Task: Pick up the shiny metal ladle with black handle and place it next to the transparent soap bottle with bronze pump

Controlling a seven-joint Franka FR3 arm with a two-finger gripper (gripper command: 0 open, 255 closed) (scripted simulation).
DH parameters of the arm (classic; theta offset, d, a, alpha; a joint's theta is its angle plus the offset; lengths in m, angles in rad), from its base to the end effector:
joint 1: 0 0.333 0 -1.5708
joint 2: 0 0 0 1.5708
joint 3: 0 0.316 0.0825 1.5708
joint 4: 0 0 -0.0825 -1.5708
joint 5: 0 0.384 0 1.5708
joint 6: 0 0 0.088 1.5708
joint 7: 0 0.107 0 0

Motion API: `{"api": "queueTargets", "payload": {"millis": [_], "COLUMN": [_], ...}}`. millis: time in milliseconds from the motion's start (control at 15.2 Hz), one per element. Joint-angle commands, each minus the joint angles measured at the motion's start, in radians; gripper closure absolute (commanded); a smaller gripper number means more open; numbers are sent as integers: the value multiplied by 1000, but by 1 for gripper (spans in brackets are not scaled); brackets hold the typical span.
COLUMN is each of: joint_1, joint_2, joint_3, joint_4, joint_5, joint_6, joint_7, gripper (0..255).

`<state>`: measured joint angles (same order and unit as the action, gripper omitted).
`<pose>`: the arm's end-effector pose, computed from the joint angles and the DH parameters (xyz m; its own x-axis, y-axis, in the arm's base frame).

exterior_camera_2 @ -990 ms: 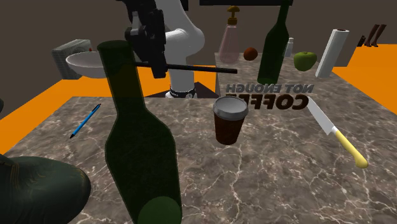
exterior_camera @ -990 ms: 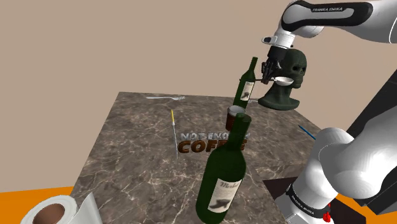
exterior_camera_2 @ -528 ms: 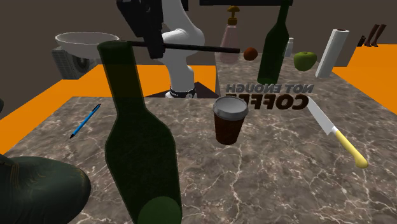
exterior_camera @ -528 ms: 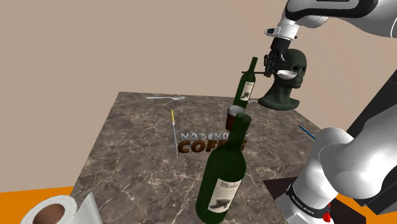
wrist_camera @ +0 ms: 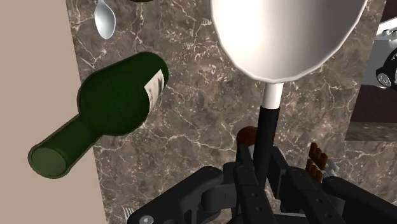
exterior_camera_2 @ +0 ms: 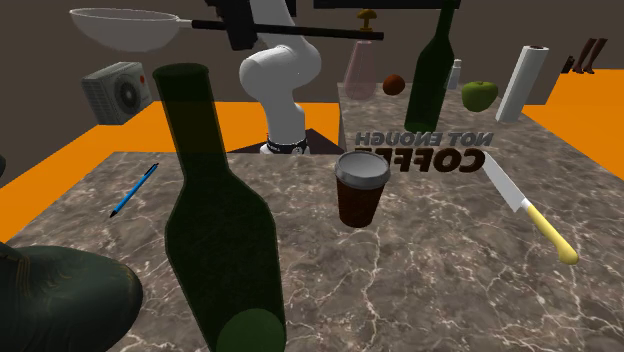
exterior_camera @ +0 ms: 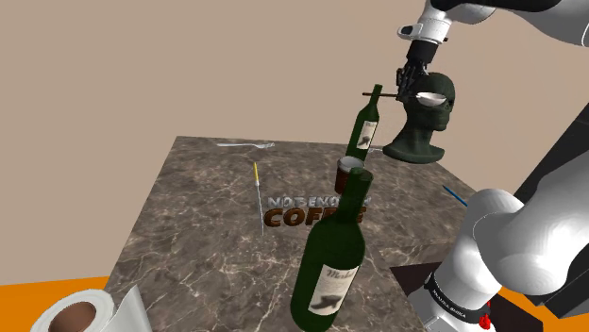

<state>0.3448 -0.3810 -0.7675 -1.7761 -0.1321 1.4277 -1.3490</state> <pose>0.3786 -0.2608 0.6439 0.5760 0.8099 0.1107 0.8173 -0.5682 -0.0957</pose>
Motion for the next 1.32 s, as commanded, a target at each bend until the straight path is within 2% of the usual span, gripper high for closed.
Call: {"api": "queueTargets", "payload": {"millis": [0, 528, 858, 1254], "joint_1": [5, 22, -6, -31], "joint_2": [16, 73, -110, -264], "joint_3": [-6, -27, 152, 322], "joint_4": [42, 191, 23, -131], "joint_5": [8, 40, -9, 10], "joint_6": [-29, -131, -130, -137], "joint_7": [-7, -27, 144, 311], "gripper": [255, 255, 255, 255]}}
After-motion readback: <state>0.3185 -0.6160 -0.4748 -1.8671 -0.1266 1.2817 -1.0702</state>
